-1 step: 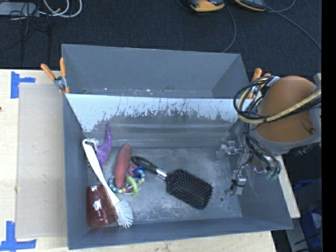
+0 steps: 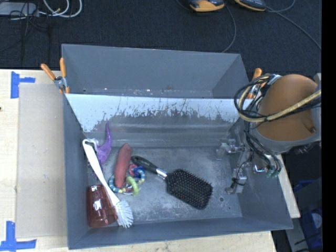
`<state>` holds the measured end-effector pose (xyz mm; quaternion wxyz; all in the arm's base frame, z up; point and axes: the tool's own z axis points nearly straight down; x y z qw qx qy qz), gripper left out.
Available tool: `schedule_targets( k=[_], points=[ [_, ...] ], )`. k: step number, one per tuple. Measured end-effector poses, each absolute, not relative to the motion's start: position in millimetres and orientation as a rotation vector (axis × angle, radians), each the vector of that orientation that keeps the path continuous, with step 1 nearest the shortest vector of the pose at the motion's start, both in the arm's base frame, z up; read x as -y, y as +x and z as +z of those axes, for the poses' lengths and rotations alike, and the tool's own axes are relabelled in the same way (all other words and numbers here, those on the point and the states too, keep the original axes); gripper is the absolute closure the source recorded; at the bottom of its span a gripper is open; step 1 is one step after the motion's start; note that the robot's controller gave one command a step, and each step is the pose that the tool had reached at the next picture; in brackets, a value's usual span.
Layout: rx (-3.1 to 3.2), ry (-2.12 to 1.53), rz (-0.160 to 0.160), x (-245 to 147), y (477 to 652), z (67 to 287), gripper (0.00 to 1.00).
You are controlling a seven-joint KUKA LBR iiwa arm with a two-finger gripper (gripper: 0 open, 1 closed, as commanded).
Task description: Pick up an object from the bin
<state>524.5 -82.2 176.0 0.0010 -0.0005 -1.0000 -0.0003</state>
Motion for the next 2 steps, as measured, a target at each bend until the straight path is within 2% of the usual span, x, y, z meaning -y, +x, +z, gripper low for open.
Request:
schedule_targets(
  k=[1, 2],
  points=[
    [3.141, -0.061, 0.000, 56, 526.6, 127, 0.00],
    [3.135, -0.109, -0.004, 48, 511.7, 79, 0.00]
  ],
)
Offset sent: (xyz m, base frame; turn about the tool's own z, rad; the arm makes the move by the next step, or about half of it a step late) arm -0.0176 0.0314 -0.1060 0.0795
